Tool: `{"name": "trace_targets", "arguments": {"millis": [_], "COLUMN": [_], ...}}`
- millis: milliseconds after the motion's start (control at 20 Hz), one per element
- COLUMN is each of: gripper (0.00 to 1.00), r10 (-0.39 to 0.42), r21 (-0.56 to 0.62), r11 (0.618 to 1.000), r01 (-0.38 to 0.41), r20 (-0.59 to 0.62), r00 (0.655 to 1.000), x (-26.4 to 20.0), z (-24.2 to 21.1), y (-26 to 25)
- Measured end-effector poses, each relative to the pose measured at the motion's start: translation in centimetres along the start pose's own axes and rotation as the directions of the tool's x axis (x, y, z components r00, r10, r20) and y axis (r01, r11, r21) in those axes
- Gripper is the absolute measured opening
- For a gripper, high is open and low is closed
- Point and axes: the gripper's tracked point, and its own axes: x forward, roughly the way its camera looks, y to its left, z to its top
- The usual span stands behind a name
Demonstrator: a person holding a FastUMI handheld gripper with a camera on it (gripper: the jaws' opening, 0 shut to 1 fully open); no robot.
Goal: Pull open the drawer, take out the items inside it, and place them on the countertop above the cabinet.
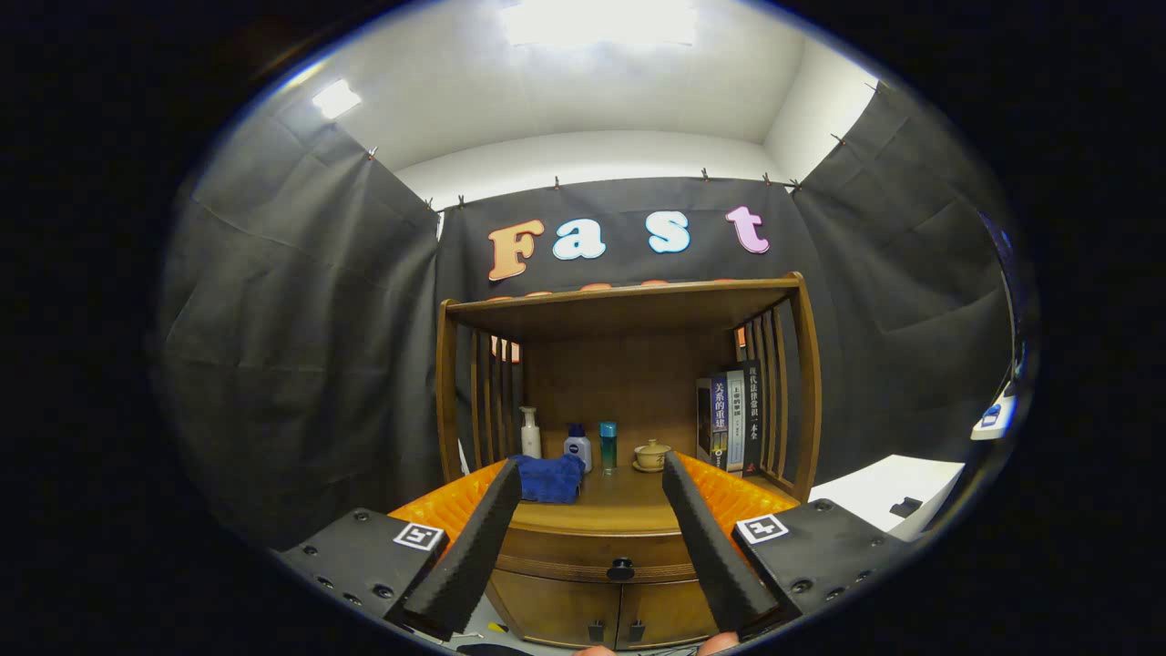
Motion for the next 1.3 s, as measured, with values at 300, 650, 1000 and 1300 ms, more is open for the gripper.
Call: {"name": "trace_targets", "arguments": {"millis": [300,650,1000,1300], "gripper": [1.0,1.0,1.0,1.0], "r10": [-0.008,-0.006,-0.007,-0.027], "r21": [0.005,0.004,0.036,-0.018], "r11": [1.0,1.0,0.999,1.0], "r01": [0.008,0.006,0.009,0.025], "r20": [-0.004,-0.006,-0.046,-0.1], "r00": [1.0,1.0,0.999,0.995], "x": [0.2,1.6,3.4,6.1], "z": [-0.2,-1.7,-5.6,-11.7], "y": [-0.5,-1.1,-1.9,-3.2]}}
